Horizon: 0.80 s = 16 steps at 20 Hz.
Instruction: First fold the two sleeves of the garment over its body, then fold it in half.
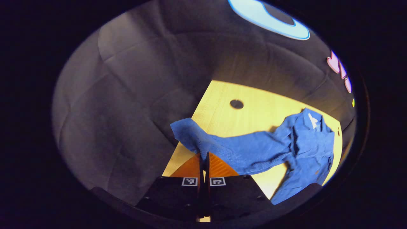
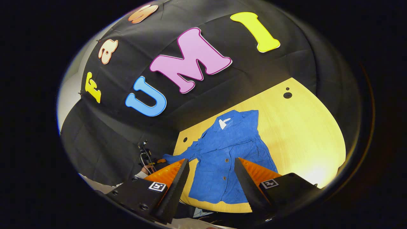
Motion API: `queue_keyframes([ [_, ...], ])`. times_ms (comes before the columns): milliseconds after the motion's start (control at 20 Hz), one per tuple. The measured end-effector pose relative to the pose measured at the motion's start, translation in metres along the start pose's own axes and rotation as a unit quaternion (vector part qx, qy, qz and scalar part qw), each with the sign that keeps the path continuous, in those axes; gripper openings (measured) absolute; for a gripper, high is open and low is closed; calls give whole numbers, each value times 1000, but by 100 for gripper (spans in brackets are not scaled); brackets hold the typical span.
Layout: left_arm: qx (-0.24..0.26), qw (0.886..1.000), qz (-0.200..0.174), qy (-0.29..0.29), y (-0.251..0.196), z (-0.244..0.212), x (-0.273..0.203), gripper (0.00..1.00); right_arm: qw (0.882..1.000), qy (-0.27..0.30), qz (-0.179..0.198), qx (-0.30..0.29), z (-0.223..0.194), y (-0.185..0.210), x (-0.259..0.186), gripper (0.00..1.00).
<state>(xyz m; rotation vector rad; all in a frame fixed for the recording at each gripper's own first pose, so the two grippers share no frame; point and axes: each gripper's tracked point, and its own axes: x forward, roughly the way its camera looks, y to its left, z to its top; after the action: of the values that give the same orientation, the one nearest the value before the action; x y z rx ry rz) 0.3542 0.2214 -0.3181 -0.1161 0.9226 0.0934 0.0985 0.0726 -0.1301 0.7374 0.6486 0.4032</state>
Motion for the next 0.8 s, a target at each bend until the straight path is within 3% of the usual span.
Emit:
queue_keyframes([
  [150,57,996,-23,-62,-49,50,-49,0,1000,-6,9,6,7,-5,0,92],
  [400,156,974,-87,-137,-191,100,-100,0,1000,-25,3,5,21,-25,-15,92],
  [650,222,942,-191,-162,-351,103,-123,0,999,-42,-17,17,23,-60,-40,92],
  [800,256,929,-229,-137,-435,80,-120,0,998,-50,-32,35,21,-80,-51,92],
])
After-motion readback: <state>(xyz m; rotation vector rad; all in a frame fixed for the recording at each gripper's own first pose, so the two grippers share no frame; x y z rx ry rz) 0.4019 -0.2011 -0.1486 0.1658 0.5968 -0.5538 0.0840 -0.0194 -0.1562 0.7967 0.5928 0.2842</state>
